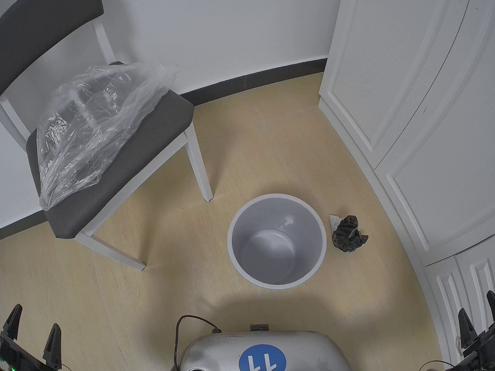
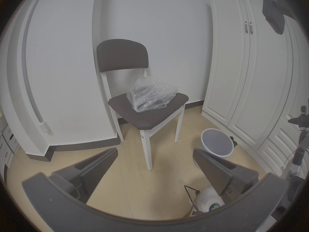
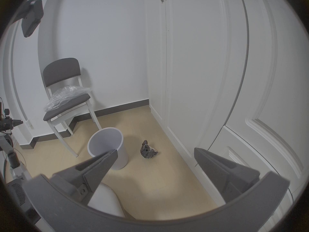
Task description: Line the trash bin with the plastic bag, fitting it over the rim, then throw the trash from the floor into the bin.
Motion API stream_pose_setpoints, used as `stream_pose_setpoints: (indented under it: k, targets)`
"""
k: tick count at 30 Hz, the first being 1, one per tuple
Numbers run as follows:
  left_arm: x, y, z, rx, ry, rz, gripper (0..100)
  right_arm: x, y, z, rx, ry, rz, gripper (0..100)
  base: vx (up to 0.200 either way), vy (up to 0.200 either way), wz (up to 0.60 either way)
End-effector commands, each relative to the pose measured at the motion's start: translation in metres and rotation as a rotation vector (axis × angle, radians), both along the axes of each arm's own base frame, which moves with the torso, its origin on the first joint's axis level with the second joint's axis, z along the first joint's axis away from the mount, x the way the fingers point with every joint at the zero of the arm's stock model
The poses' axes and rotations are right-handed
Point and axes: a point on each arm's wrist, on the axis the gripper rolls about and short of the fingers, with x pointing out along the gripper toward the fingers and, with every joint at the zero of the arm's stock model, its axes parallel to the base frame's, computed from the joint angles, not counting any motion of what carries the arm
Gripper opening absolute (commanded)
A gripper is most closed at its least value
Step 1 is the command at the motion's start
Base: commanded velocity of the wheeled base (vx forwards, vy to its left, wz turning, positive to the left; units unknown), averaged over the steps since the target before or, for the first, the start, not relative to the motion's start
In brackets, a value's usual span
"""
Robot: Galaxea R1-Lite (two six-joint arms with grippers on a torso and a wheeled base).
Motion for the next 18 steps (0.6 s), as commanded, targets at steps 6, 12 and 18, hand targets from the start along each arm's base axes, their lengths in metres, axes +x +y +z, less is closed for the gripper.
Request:
stream_pose_setpoints:
  k: [6,12,18]
  targets:
    - [0.0001,-0.0005,-0.0051,0.023,0.0,-0.023,100,0.0002,0.0,-0.0057,-0.009,0.007,-0.002,100,0.0,0.0,0.0]
    - [0.0001,-0.0008,-0.0051,0.033,0.0,-0.033,100,0.0,0.0004,-0.0054,-0.056,0.006,0.016,100,0.0,0.0,0.0]
    - [-0.0001,-0.0008,-0.0046,0.02,-0.003,-0.033,100,0.0001,0.0003,-0.0055,0.001,0.004,0.012,100,0.0,0.0,0.0]
